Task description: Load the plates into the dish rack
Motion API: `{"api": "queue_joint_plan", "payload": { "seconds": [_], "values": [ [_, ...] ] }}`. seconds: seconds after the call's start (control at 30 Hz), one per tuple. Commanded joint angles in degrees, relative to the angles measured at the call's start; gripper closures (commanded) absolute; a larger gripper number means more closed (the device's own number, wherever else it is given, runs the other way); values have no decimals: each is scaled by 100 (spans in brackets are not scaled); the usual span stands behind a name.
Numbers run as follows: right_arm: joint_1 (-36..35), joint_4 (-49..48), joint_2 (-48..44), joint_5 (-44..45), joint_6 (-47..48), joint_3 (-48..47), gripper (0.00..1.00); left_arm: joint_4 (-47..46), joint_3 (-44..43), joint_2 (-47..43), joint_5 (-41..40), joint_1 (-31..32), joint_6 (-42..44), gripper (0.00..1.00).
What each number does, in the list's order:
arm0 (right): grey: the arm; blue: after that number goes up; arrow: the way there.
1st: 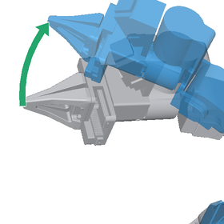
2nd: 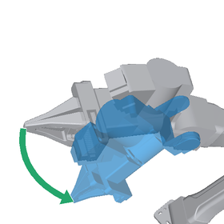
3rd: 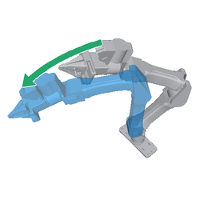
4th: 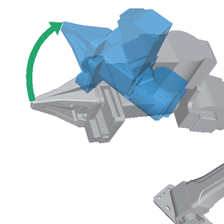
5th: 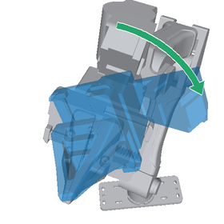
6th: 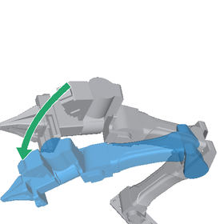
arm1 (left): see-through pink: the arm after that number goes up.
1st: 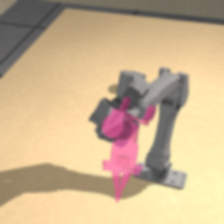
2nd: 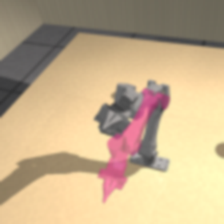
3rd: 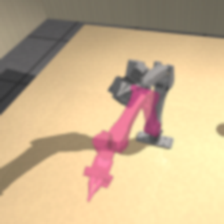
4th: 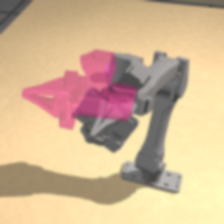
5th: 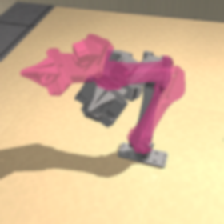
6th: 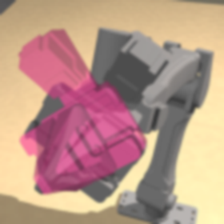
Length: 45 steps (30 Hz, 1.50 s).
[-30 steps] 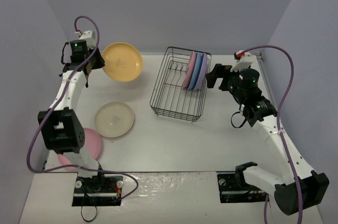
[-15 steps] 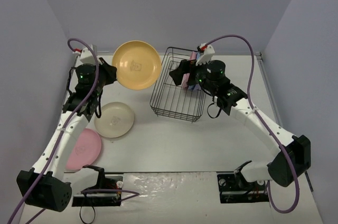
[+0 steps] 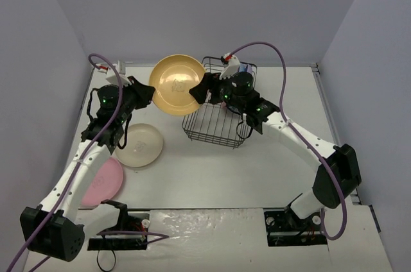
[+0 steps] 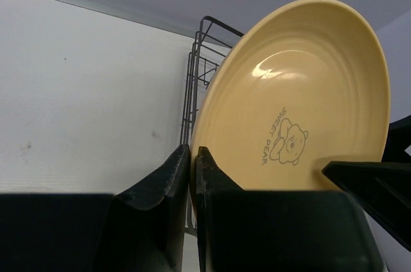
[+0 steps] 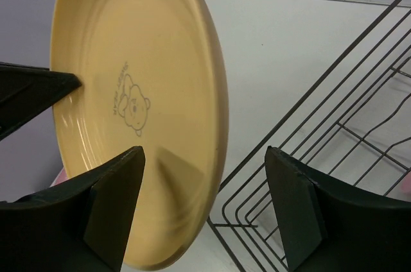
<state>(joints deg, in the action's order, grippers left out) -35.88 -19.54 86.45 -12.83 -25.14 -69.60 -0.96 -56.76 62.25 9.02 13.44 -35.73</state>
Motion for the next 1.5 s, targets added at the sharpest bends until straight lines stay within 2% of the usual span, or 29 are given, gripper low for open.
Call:
{"api": "queue_joint_plan", "payload": {
  "seconds": [0.0, 0.17, 0.2, 0.43, 0.47, 0.5, 0.53, 0.6, 0.63, 0.73, 0.87, 0.9, 0.93, 1.03, 1.1, 1.17, 1.23, 1.3, 1.4, 1.47],
  "values": [
    [-121, -334, -58, 733, -48, -401, 54, -654, -101, -351, 90, 35, -58, 100],
    [-200, -314, -187, 1075, -25, -325, 95, -446, -134, -366, -69, 41, 59, 100],
    [-202, -338, -214, 1120, -12, -304, 99, -426, -123, -352, -110, 42, 61, 100],
    [-217, -415, -312, 1472, 84, -344, 100, -313, -85, -213, -199, 36, 71, 100],
    [-217, -403, -313, 1535, 117, -373, 100, -304, -94, -196, -199, 36, 83, 97],
    [-217, -408, -319, 1589, 150, -394, 100, -290, -114, -168, -199, 36, 99, 89],
    [-217, -420, -327, 1653, 198, -423, 100, -250, -151, -125, -203, 36, 116, 72],
    [-217, -278, -305, 1819, 318, -581, 100, -47, -234, -42, -241, 36, 169, 7],
    [-210, -39, -270, 2141, 379, -678, 100, 175, -327, 17, -324, 29, 185, 3],
    [-256, 636, -173, 3535, 601, -1186, 100, 560, -448, 96, -632, 27, 253, 3],
    [-602, 1562, 331, 5888, 711, -2219, 100, 886, -458, 91, -1115, -52, 287, 3],
    [-700, 1864, 483, 6719, 698, -2631, 100, 944, -435, 76, -1199, -79, 303, 3],
    [-810, 2211, 706, 7702, 729, -2926, 100, 982, -414, 52, -1243, -115, 304, 3],
    [-1116, 2599, 1574, 9412, 965, -3774, 100, 1072, -298, -45, -1425, -250, 273, 3],
    [-1247, 2566, 2001, 10192, 1255, -4116, 100, 1053, -189, -121, -1438, -361, 239, 3],
    [-1343, 1101, 2346, 10998, 2753, -4097, 100, 1017, -77, -191, -1295, -535, 219, 3],
    [-1351, -1814, 2563, 11247, 5377, -3675, 100, 1045, -2, -222, -1156, -685, 224, 3],
    [-1346, -4978, 2847, 11080, 7366, -3445, 100, 1046, 48, -239, -1033, -818, 225, 3],
    [-1360, -5749, 3619, 11048, 8987, -4029, 100, 1028, 147, -274, -903, -1061, 242, 3],
    [-1353, -5814, 3973, 11008, 9522, -4592, 100, 1008, 221, -281, -721, -1156, 249, 3]
  ]
}}
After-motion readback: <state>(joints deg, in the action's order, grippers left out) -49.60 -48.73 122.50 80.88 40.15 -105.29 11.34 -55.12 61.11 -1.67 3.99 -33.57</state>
